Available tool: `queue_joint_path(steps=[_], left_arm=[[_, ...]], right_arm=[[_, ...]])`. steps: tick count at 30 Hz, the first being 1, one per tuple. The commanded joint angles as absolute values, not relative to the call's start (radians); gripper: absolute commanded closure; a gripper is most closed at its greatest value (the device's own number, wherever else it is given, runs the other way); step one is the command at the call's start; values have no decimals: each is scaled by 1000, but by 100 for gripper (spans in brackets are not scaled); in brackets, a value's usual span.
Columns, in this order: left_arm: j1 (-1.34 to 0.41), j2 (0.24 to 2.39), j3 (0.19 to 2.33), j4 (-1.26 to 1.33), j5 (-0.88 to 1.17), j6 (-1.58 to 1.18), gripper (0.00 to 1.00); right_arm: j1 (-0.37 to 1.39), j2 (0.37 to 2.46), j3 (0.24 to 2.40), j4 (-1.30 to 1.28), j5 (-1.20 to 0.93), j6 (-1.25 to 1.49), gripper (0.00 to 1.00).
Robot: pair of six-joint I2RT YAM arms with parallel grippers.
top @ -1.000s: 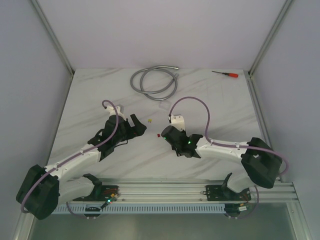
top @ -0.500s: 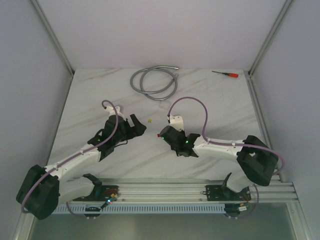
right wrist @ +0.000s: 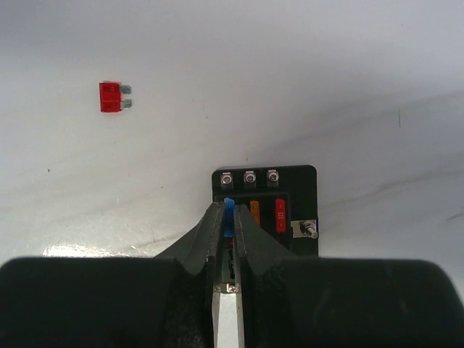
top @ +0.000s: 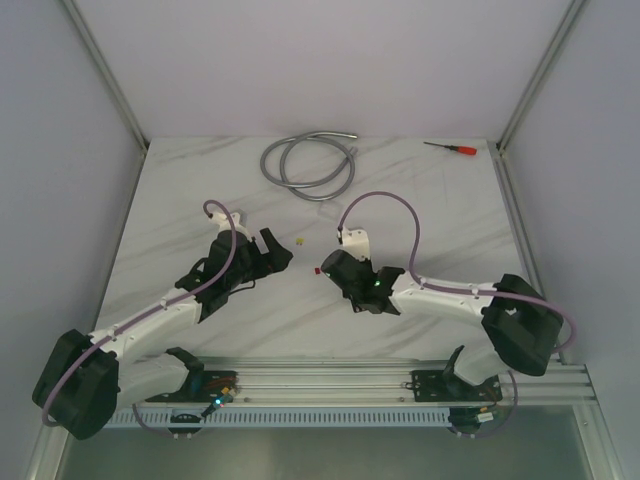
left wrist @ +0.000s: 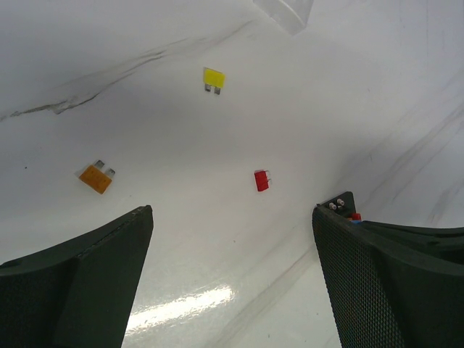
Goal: Snap on the fuse box
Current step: Install the fuse at the fuse box base.
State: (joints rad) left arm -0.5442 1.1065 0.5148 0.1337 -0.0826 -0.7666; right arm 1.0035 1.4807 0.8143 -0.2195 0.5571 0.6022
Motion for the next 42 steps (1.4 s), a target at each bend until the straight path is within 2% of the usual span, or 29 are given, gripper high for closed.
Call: queue_joint_path(steps=[1,42], left_arm=[[-538,1113,512,126,-74,-773,0],[-535,1110,511,126,-71,-772,0]], right_arm=[[1011,1458,821,-222,613,625,100],[1011,1577,831,-259,566,594,100]])
